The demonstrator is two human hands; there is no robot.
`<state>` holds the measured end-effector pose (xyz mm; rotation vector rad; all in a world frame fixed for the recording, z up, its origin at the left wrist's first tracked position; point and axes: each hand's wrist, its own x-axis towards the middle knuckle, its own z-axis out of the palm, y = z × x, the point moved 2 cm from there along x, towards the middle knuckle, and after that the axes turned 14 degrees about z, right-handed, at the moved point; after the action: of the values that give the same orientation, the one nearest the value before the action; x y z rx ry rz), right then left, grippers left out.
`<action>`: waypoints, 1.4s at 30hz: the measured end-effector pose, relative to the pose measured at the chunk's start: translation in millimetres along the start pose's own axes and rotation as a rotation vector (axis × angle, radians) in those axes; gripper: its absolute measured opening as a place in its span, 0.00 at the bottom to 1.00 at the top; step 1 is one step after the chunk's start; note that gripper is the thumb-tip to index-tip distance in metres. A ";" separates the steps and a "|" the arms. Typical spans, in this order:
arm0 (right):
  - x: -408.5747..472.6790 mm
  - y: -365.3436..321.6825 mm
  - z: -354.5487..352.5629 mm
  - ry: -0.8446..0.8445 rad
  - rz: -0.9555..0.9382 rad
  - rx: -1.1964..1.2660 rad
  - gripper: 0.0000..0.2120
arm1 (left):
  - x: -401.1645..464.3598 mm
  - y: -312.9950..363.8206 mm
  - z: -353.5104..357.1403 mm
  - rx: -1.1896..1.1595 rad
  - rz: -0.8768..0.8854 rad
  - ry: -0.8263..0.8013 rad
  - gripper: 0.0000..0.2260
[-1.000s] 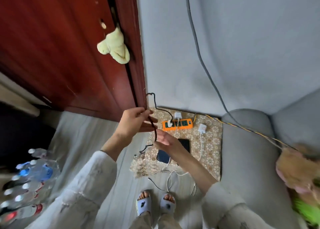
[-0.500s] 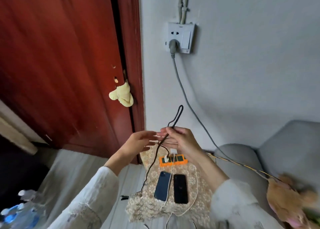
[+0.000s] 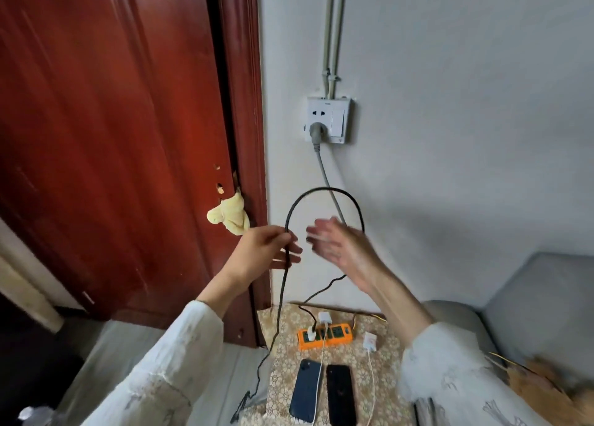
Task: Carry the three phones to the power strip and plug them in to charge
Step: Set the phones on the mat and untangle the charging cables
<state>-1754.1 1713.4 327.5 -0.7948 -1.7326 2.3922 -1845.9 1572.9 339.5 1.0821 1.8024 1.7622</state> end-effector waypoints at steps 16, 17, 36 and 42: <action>-13.1 37.3 22.6 -0.168 -0.018 -0.527 0.05 | 42.8 44.4 -24.8 -0.308 0.026 0.237 0.11; -13.3 29.8 20.4 -0.152 -0.037 -0.475 0.06 | 38.8 38.2 -24.6 -0.285 -0.009 0.223 0.12; -11.7 -1.9 5.3 -0.269 0.051 -0.135 0.23 | 23.7 59.8 -3.3 -0.096 0.129 0.014 0.08; -16.5 28.4 13.6 -0.202 0.005 -0.476 0.08 | 55.5 100.9 -17.9 -0.402 0.207 0.200 0.07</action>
<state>-1739.5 1685.7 310.8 -0.6089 -2.4324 2.1469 -1868.7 1593.2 452.0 0.9800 1.3841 2.3024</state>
